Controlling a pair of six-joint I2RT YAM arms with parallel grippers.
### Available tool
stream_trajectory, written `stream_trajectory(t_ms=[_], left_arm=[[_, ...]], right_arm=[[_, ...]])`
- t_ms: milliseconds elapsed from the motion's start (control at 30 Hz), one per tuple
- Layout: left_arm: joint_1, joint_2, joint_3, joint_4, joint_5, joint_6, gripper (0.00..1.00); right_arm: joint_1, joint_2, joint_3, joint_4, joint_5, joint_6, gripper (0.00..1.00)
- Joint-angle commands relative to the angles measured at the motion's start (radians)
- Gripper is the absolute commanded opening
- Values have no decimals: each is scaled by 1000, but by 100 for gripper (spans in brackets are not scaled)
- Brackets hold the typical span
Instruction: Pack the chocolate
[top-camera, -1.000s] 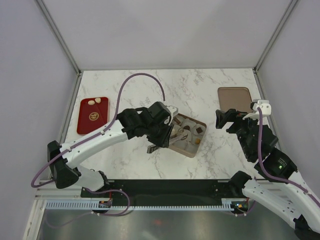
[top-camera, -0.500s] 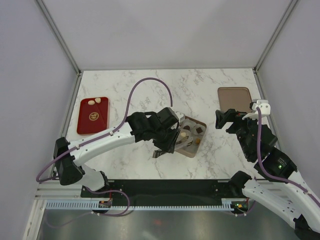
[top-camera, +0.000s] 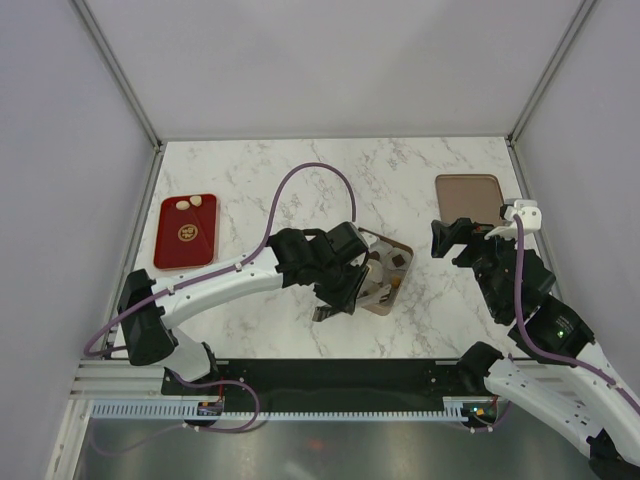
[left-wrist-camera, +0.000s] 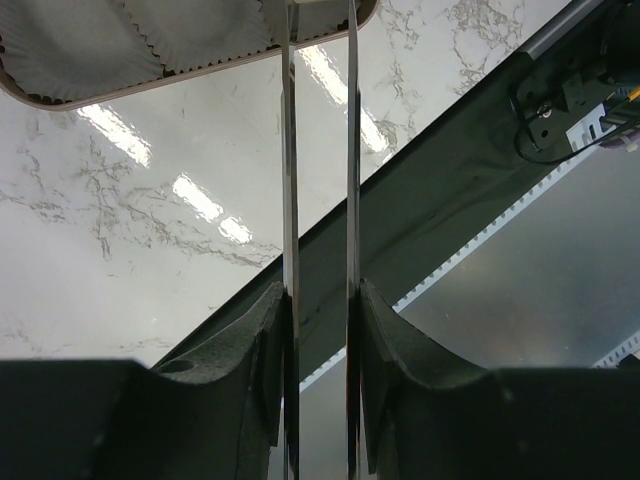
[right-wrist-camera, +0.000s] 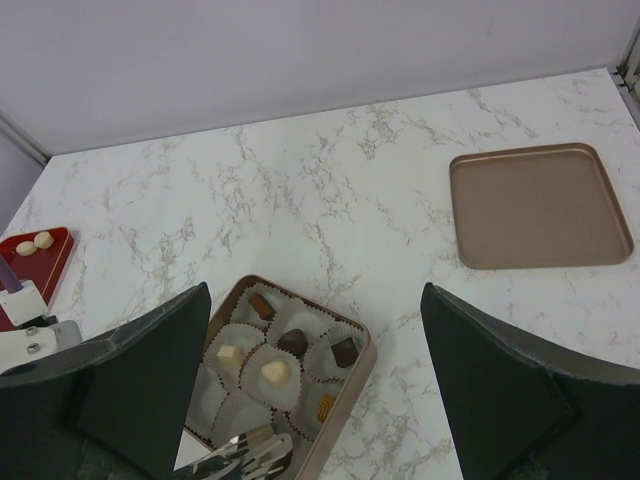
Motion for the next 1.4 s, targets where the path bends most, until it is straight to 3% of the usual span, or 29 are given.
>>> stream_trajectory(t_ms=[0,233,500,733,833,933,1033,1133,1233,1367], left_arm=[[-6,-8,30,29,7,-32,36],[-6,-5,39,19,-14,-34,44],[-6,20,108,-30,-80,-29,46],[10,46,263,-174,-306,-23,46],[90,40,312,-210,-352,3,46],[242,0,301,-221,-398,35,46],[496,-35,242,-202,-435,67,48],[627,-75,187,-155,-465,96,51],[815,-89,137,-98,-452,119,52],[955,-65,100,-38,-416,142,52]], right_arm=[[-1,-13,35,5,24,-14,95],[-1,-15,35,5,21,-10,95],[-1,-18,38,5,15,-10,95],[-1,-18,38,6,12,-8,95],[-1,-16,32,15,6,-10,95],[-1,-12,26,21,-14,-8,95],[-1,-8,15,34,-45,8,95],[-1,-8,-8,54,-94,33,95],[-1,-5,-36,81,-149,51,95],[-1,7,-43,94,-160,50,95]])
